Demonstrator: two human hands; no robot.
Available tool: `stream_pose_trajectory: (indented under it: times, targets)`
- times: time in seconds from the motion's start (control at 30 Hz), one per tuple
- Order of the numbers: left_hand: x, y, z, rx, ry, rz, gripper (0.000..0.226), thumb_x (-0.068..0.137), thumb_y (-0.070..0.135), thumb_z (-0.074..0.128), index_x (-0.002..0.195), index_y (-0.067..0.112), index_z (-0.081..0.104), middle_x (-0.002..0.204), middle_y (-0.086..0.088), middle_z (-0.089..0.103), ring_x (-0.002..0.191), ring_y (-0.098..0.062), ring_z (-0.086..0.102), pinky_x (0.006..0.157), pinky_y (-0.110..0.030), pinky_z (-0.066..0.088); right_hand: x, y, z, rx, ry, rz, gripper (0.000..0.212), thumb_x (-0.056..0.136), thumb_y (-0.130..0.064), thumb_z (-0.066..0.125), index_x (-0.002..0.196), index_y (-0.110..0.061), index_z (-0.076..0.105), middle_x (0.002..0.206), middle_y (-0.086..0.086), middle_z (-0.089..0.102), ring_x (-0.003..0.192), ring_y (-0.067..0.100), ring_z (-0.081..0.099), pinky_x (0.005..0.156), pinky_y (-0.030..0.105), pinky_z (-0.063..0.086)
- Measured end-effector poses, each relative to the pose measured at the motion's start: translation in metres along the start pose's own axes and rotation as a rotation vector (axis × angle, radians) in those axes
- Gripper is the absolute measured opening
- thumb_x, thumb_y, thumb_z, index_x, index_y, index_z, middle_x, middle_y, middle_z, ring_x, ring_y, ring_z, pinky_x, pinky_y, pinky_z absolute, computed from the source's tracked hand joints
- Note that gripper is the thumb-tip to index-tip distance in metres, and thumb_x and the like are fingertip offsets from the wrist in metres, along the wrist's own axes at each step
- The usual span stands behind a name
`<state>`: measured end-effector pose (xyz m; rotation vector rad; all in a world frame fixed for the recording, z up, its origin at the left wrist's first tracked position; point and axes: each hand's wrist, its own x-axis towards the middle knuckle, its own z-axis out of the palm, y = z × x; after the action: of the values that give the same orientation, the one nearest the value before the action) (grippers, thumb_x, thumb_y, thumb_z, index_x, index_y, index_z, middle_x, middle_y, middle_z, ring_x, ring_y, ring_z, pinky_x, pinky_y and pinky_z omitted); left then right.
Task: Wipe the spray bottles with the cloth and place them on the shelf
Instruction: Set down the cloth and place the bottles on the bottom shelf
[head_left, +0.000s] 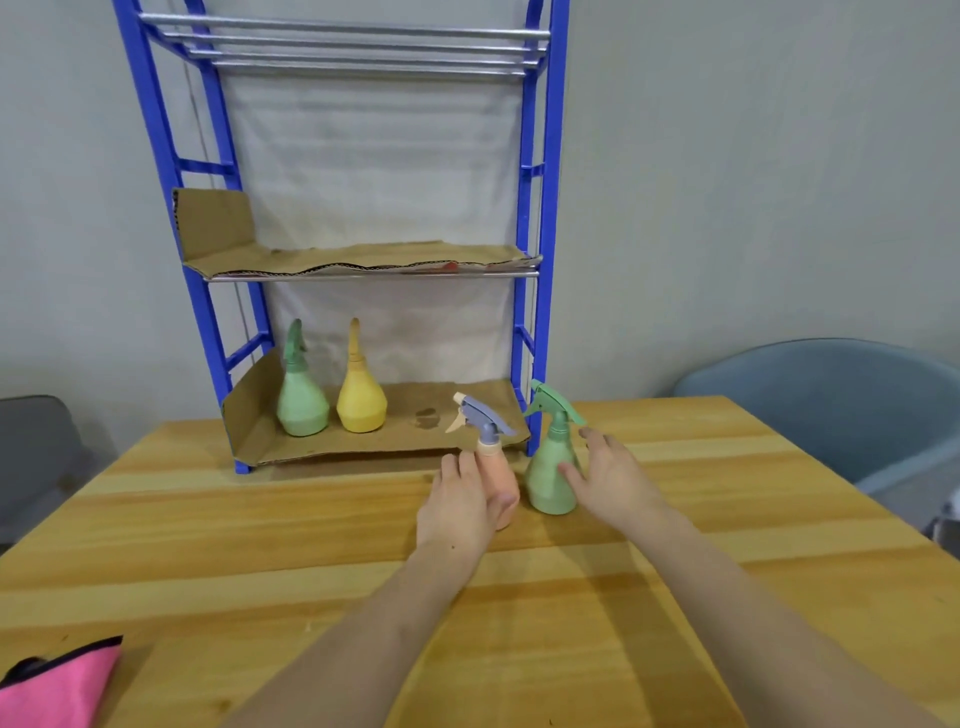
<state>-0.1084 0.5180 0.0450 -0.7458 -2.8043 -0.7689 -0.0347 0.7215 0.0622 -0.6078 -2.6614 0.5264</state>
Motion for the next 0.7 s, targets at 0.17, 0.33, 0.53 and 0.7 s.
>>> stream_pose_trajectory:
  times: [0.17, 0.33, 0.53, 0.7]
  targets:
    - [0.011, -0.006, 0.006, 0.012, 0.016, 0.024, 0.060, 0.096, 0.053, 0.063, 0.137, 0.016, 0.039, 0.132, -0.002, 0.046, 0.124, -0.023, 0.052, 0.096, -0.041, 0.052, 0.009, 0.002, 0.011, 0.119, -0.078, -0.011, 0.053, 0.102, -0.037, 0.056, 0.148, -0.013, 0.045, 0.135, 0.014, 0.063, 0.126, 0.036, 0.058, 0.102, 0.043, 0.049]
    - [0.017, -0.017, -0.002, 0.026, -0.051, 0.055, 0.060, 0.097, 0.048, 0.064, 0.142, 0.017, 0.040, 0.135, -0.004, 0.049, 0.128, -0.027, 0.051, 0.103, -0.045, 0.049, -0.002, -0.012, 0.015, 0.161, -0.059, 0.005, 0.054, 0.098, -0.043, 0.063, 0.142, -0.015, 0.049, 0.129, 0.008, 0.065, 0.120, 0.031, 0.060, 0.099, 0.042, 0.050]
    - [0.009, -0.048, -0.025, -0.079, -0.127, -0.002, 0.066, 0.094, 0.037, 0.069, 0.149, 0.023, 0.035, 0.145, 0.000, 0.054, 0.132, -0.028, 0.053, 0.105, -0.050, 0.049, -0.021, -0.040, 0.026, 0.160, -0.041, -0.002, 0.063, 0.095, -0.047, 0.067, 0.147, -0.017, 0.049, 0.125, 0.009, 0.064, 0.119, 0.032, 0.059, 0.098, 0.037, 0.047]
    - [-0.007, -0.083, -0.038, -0.198, -0.088, -0.049, 0.072, 0.094, 0.041, 0.067, 0.153, 0.020, 0.031, 0.146, -0.005, 0.057, 0.131, -0.029, 0.055, 0.103, -0.046, 0.049, -0.042, -0.075, 0.041, 0.221, -0.028, -0.010, 0.073, 0.089, -0.057, 0.071, 0.150, -0.025, 0.047, 0.129, 0.004, 0.056, 0.119, 0.024, 0.058, 0.101, 0.038, 0.050]
